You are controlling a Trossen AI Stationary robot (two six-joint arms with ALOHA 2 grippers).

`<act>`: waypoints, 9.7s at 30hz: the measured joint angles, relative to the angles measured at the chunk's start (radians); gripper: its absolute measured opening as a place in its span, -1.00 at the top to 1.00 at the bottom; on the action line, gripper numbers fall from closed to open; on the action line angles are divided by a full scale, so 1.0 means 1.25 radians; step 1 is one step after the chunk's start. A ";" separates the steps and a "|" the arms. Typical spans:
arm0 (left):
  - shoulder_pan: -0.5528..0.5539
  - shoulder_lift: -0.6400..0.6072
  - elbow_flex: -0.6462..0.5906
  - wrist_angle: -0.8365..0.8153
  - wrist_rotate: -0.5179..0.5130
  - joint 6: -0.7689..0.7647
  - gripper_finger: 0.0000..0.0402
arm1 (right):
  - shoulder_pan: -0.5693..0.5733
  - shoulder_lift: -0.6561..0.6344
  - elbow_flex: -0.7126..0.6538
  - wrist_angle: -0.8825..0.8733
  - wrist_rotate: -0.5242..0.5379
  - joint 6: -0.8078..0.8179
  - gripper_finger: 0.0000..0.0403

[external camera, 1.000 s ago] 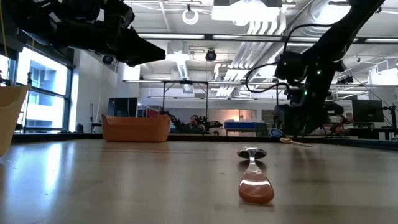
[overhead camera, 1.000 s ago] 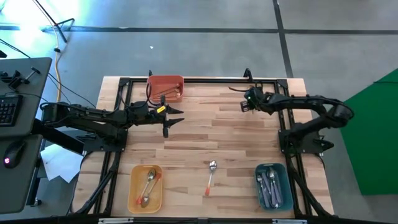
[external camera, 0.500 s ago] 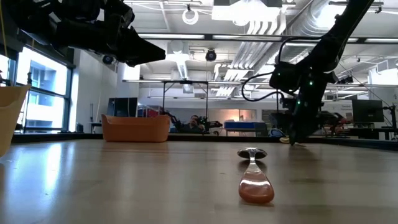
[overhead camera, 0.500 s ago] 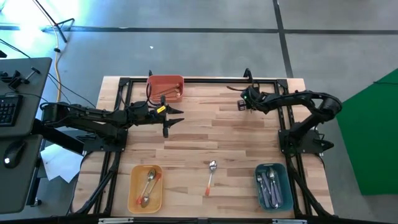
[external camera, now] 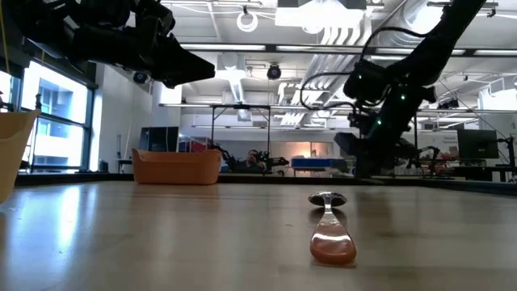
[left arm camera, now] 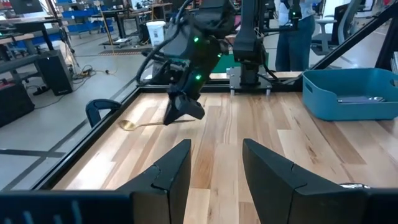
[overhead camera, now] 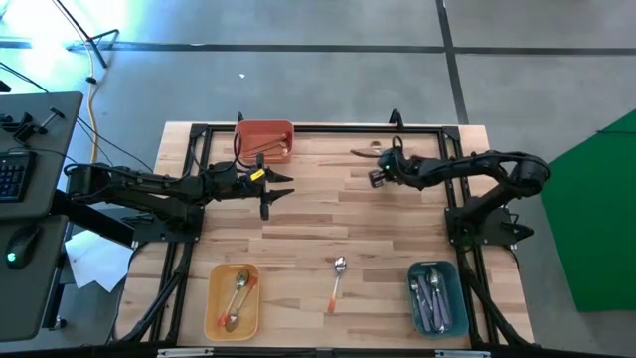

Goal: Sort silverware by color (type)
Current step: Put the gold spoon into the orange bin, then put the orange spoon into the yellow bin

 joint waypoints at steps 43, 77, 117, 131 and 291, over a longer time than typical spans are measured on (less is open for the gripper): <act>-0.092 0.248 0.005 0.404 -0.016 0.134 -0.08 | 0.432 0.001 0.002 0.801 -0.095 -0.551 0.99; -0.129 0.476 0.237 0.564 0.120 0.091 0.92 | 0.472 0.001 0.003 0.843 -0.139 -0.582 0.99; -0.435 0.019 0.588 -1.212 -0.286 -0.752 0.99 | 0.428 -0.072 0.003 0.653 0.115 -0.630 0.92; -0.743 0.211 0.587 -1.321 -0.171 -1.348 0.99 | 0.409 -0.072 0.003 0.622 0.076 -0.635 1.00; 0.221 0.090 0.321 -0.678 0.016 0.129 0.75 | 0.143 -0.318 0.003 0.247 -0.413 -0.501 1.00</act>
